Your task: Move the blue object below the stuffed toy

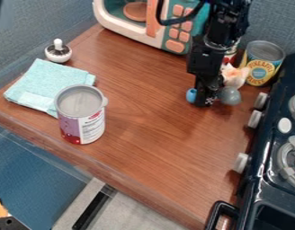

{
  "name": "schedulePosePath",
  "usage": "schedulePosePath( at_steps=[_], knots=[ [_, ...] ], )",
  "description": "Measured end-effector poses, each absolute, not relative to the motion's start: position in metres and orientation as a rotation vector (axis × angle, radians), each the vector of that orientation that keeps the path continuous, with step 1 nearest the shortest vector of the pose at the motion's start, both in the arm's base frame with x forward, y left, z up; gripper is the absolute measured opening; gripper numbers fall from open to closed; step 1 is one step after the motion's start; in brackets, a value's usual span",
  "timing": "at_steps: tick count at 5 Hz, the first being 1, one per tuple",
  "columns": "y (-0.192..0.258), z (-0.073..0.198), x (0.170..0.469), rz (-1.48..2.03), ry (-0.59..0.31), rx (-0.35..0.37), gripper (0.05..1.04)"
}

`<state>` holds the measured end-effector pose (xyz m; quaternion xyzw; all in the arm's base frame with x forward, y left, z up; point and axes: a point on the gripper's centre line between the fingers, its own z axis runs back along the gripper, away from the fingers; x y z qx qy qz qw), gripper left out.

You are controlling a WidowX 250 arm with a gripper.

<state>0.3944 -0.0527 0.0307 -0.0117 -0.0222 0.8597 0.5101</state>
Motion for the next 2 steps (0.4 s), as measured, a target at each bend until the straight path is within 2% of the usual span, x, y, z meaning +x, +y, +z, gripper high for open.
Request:
schedulePosePath(
  at_steps=[2],
  knots=[
    [-0.0519,0.0274,0.3957,2.076,-0.046,0.01,0.962]
  ],
)
